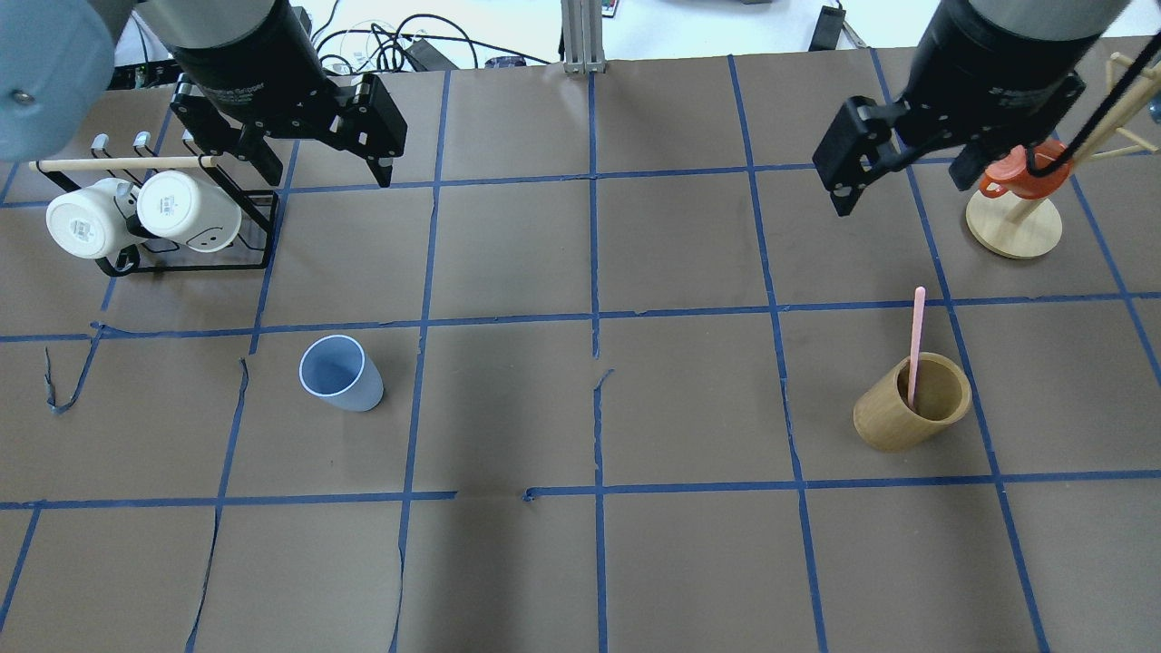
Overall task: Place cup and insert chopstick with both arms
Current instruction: 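Move the left gripper toward the light blue cup while the right gripper shifts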
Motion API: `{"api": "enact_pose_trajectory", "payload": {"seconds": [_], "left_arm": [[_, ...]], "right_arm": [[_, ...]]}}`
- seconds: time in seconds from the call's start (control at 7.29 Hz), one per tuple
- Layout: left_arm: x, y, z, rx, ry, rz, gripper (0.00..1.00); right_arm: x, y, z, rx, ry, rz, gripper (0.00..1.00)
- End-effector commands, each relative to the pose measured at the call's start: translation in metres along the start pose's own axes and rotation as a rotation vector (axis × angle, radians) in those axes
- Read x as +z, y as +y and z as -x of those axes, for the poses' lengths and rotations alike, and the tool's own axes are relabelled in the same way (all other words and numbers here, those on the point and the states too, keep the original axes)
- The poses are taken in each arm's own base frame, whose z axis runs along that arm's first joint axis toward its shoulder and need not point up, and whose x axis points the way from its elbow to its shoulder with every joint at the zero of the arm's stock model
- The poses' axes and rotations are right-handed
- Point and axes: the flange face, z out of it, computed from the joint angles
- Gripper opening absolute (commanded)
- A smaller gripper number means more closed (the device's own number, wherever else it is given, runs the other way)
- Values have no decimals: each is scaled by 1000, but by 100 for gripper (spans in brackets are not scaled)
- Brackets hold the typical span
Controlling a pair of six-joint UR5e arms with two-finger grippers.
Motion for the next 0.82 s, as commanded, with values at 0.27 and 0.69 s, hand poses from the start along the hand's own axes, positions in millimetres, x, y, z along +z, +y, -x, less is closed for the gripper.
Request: {"api": "enact_pose_trajectory", "payload": {"seconds": [0.27, 0.69], "left_arm": [[20, -4, 1, 3, -8, 27, 100], [150, 12, 28, 16, -13, 98, 99]], "right_arm": [[-22, -12, 24, -64, -216, -21, 100], [-23, -13, 6, -40, -61, 15, 100]]}}
